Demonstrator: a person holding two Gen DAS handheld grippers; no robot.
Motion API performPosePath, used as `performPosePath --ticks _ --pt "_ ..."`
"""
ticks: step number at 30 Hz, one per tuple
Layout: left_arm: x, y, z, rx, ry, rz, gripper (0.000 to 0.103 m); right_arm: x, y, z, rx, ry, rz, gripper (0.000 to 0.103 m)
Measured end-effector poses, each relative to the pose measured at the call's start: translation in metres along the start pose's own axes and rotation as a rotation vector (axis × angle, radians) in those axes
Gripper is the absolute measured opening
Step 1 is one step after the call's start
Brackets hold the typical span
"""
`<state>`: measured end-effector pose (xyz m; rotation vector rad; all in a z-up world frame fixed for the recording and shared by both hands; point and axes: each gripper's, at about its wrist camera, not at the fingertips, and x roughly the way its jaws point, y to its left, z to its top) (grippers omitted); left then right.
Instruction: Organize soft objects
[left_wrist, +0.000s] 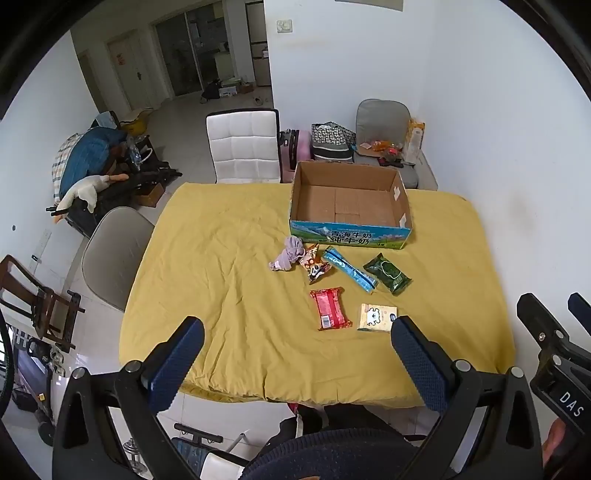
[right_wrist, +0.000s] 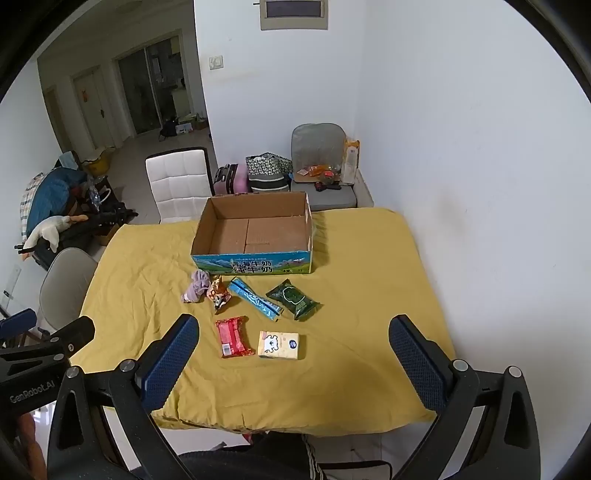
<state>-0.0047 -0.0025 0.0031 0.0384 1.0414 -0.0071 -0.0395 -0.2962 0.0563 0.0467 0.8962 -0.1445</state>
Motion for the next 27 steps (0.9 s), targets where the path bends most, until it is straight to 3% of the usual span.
performPosePath --ticks 27 --pt "-0.0018 0.0058 -0.0027 -0.008 -0.027 0.003 0.103 -0.0091 -0.0033 0.0055 0.011 -0.025 0.008 0.103"
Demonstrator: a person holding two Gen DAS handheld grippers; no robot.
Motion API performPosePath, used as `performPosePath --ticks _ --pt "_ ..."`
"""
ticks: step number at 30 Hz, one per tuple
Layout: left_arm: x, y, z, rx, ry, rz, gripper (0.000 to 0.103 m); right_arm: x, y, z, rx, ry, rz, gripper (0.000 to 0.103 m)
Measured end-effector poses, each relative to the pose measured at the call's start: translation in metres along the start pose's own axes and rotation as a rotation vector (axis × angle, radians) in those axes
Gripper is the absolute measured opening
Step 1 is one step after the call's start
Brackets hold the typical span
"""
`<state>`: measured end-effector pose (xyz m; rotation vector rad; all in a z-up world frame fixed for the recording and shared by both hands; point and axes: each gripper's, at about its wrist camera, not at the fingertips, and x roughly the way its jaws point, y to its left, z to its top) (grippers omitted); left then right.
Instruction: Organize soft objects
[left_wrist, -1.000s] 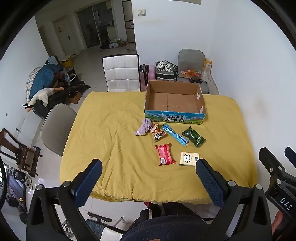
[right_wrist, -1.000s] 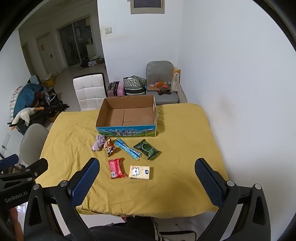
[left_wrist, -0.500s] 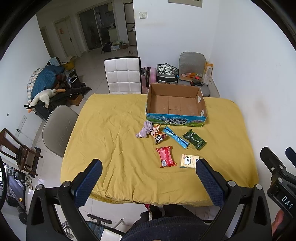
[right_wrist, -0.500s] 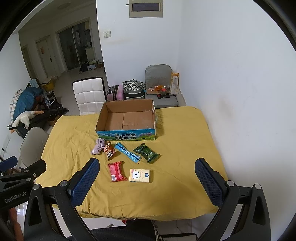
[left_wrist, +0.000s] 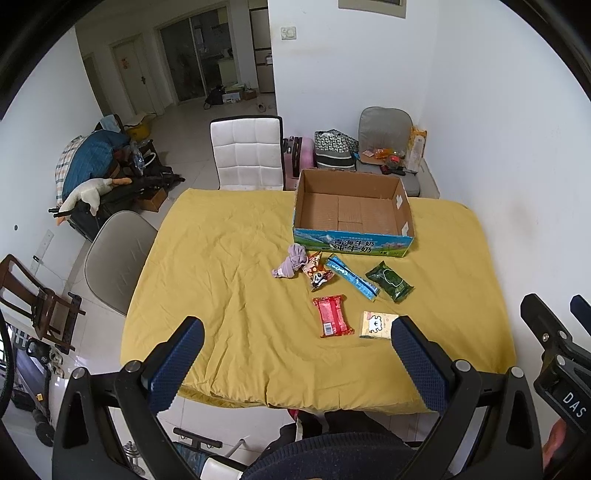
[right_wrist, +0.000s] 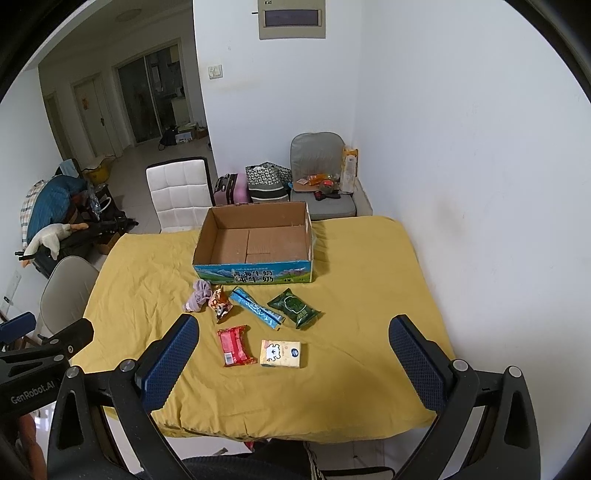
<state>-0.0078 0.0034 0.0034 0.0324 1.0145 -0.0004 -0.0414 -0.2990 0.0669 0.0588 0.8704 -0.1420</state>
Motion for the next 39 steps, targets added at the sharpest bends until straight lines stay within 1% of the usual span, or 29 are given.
performPosePath --ticks 7,16,39 --pt "-0.0001 0.0007 0.001 0.001 -0.001 -0.003 0.103 -0.0011 0.0 0.0077 -0.001 0.002 0.001 0.103" --pt "-0.0011 0.0047 0.004 -0.002 -0.015 -0.001 0.103 -0.001 0.0002 0.0099 -0.001 -0.005 -0.005 0.103" --pt "0.0004 0.0076 0.0078 -0.005 -0.025 0.0 0.103 0.0025 0.0054 0.003 0.001 -0.007 -0.007 0.103"
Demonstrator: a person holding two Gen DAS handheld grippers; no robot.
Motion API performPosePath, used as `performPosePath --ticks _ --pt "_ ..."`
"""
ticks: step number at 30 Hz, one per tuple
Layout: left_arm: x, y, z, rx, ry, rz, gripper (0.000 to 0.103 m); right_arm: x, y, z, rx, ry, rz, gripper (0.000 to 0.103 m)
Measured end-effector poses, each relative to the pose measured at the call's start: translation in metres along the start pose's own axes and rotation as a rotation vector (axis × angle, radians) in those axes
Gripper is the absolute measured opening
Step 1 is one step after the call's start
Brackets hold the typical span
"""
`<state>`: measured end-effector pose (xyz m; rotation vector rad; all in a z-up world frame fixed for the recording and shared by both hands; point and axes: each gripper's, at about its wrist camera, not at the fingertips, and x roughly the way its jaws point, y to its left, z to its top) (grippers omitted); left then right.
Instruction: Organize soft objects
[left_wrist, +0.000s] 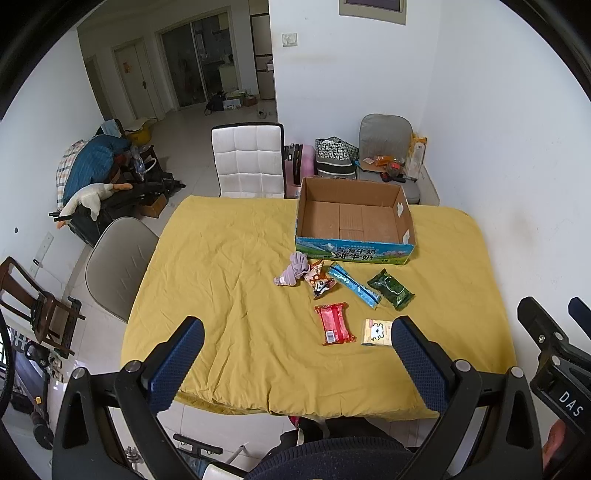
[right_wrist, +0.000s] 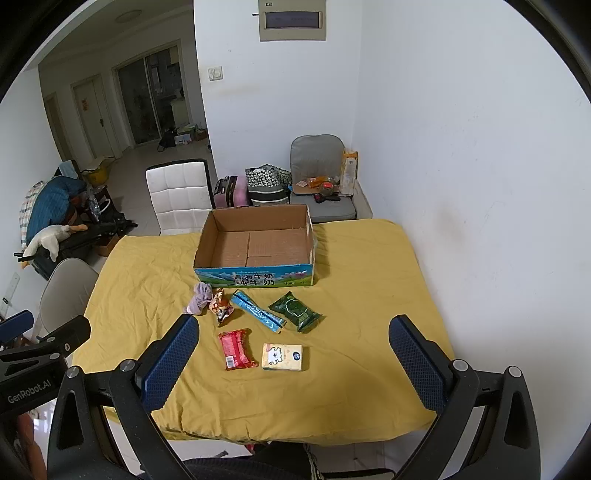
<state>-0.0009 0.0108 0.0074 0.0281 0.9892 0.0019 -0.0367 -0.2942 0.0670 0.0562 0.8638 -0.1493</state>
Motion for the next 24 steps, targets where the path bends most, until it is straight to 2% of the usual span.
performPosePath --ticks 13,16,19,24 --pt "0.021 0.001 0.004 -0.01 0.032 -0.006 0.103 0.018 -0.001 -0.003 0.005 0.031 0.003 0.103" --pt "0.045 0.004 0.008 -0.031 0.061 -0.003 0.103 0.043 0.0 -0.005 0.01 0.073 -0.002 0.103" --pt "0.087 0.006 0.015 -0.055 0.114 -0.014 0.103 0.085 -0.006 -0.008 0.022 0.146 -0.003 0.103" --pt "0.175 0.002 0.013 -0.053 0.255 -0.005 0.103 0.185 -0.015 -0.024 0.032 0.322 0.01 0.103"
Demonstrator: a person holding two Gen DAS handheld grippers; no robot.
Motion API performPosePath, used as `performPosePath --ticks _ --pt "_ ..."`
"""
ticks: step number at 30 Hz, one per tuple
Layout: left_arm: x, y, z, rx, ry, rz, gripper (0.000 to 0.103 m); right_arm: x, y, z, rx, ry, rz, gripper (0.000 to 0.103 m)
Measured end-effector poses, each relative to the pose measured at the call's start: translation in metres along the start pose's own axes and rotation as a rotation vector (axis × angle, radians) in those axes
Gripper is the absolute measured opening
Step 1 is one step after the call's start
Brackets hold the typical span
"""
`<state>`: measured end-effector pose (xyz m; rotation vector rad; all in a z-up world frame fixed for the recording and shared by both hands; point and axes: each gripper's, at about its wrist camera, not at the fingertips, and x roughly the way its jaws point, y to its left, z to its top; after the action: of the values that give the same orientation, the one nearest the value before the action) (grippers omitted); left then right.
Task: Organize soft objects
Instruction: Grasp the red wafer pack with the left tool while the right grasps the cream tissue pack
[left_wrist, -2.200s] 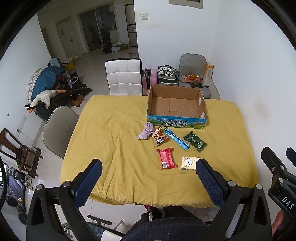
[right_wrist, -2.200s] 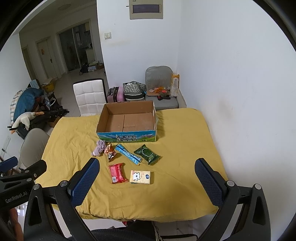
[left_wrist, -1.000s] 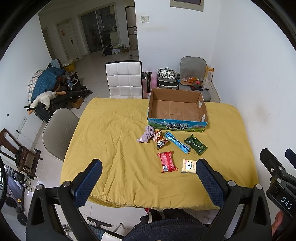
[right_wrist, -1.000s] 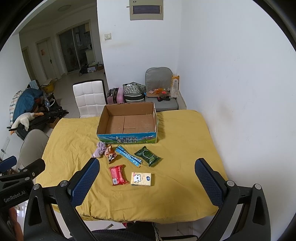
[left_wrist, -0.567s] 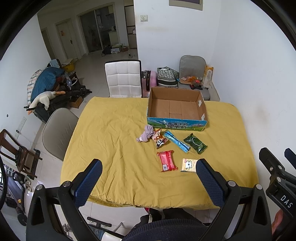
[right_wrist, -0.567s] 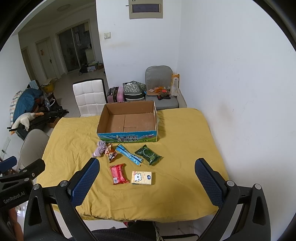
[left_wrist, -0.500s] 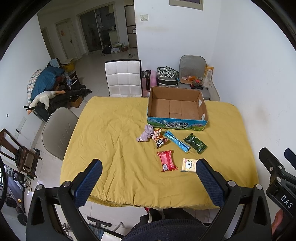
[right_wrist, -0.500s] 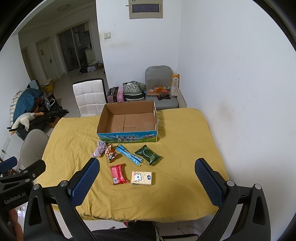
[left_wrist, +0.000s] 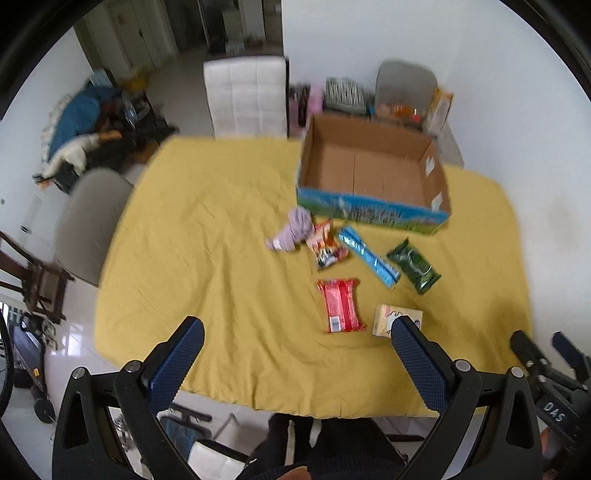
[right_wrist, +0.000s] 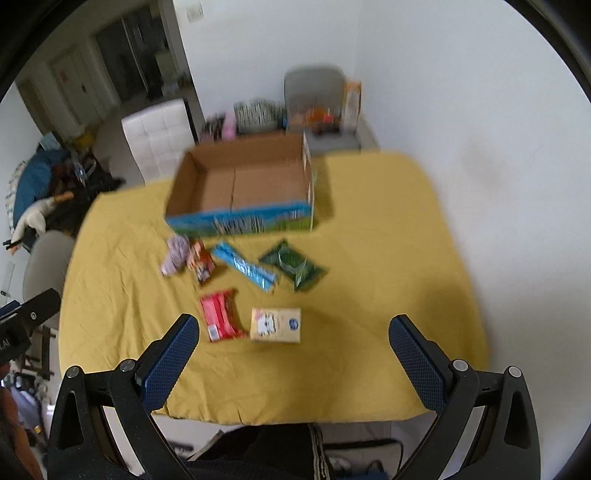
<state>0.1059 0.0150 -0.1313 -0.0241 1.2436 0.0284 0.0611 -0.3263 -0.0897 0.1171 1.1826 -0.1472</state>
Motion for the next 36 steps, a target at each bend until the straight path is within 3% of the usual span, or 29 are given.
performPosePath --ticks 9,12,15,18,22,26,31,33,36 --pt "0.174 -0.018 0.005 -0.027 0.28 -0.051 0.103 0.198 0.001 -0.004 0.001 0.323 0.05 0.103" --pt "0.214 -0.022 -0.001 -0.02 0.347 -0.026 0.103 0.244 0.021 -0.009 -0.162 0.37 0.057 0.103" --pt "0.244 -0.023 -0.019 -0.019 0.433 -0.012 0.103 0.273 0.047 -0.021 -0.437 0.4 0.015 0.103" --pt "0.261 -0.017 -0.036 -0.04 0.486 0.009 0.103 0.29 0.073 -0.035 -0.711 0.382 -0.022 0.103" --pt "0.273 -0.011 -0.051 -0.077 0.52 0.024 0.103 0.319 0.098 -0.051 -0.913 0.435 0.0 0.103" --pt "0.274 -0.008 -0.055 -0.104 0.519 0.03 0.103 0.334 0.108 -0.055 -0.916 0.514 0.093 0.1" --pt "0.275 -0.013 -0.043 -0.107 0.505 0.012 0.103 0.335 0.081 -0.034 -0.6 0.563 0.166 0.077" --pt "0.281 -0.02 -0.038 -0.098 0.504 -0.002 0.103 0.332 0.06 -0.025 -0.443 0.56 0.172 0.076" --pt "0.282 -0.026 -0.035 -0.092 0.5 -0.002 0.103 0.324 0.057 -0.029 -0.426 0.573 0.223 0.077"
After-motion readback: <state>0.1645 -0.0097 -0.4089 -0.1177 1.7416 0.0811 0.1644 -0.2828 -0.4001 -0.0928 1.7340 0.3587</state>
